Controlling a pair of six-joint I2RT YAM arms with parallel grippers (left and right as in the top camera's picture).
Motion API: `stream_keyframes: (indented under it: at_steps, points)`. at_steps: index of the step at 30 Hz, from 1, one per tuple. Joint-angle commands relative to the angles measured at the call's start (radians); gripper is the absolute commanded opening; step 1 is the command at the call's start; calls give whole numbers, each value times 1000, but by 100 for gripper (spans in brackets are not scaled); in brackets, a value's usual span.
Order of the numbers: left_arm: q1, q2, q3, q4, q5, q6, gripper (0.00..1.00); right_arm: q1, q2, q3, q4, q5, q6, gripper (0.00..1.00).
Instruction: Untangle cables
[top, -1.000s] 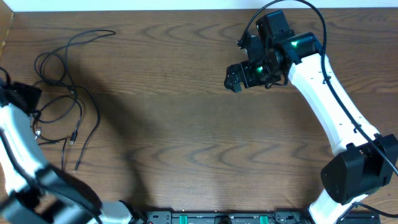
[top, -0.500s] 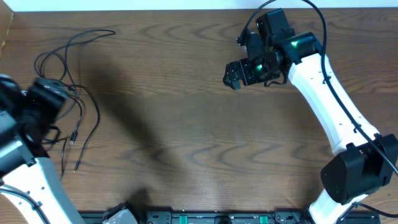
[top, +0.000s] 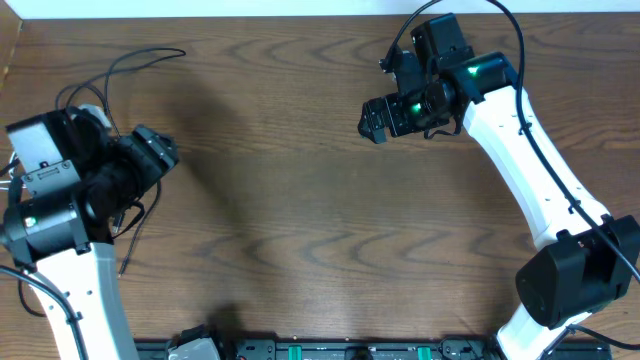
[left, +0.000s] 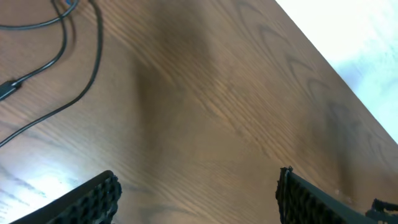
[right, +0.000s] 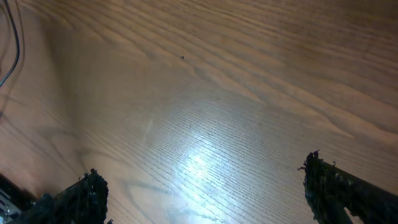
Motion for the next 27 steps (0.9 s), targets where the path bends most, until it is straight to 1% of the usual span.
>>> stream_keyframes:
  at_steps: [1, 6, 8, 11, 15, 19, 21, 25, 27]
  points:
    - [-24, 3, -5, 10, 9, 49, 85, 9, -26, 4, 12, -6, 11, 99]
    - [-43, 23, -5, -20, 9, 65, 86, 9, -26, 4, 63, -7, 22, 98]
    - [-48, 35, -5, -31, 9, 74, 89, 9, -26, 4, 105, -8, 22, 98]
    - [-48, 56, -6, -53, 9, 76, 90, 9, -26, 4, 137, -8, 22, 98]
    - [-48, 100, -6, -48, 18, 76, 91, 9, -26, 4, 128, -7, 22, 97]
    - [-48, 135, -6, -46, 81, 81, 91, 9, -26, 4, 121, -1, 22, 98]
    - [-49, 149, -6, -43, 120, 122, 90, 9, -26, 4, 121, -2, 22, 98]
    - [-52, 149, -6, -43, 121, 184, 90, 9, -26, 4, 101, -1, 22, 99]
    - [-53, 148, -6, -43, 121, 193, 90, 9, -26, 4, 87, -1, 22, 99]
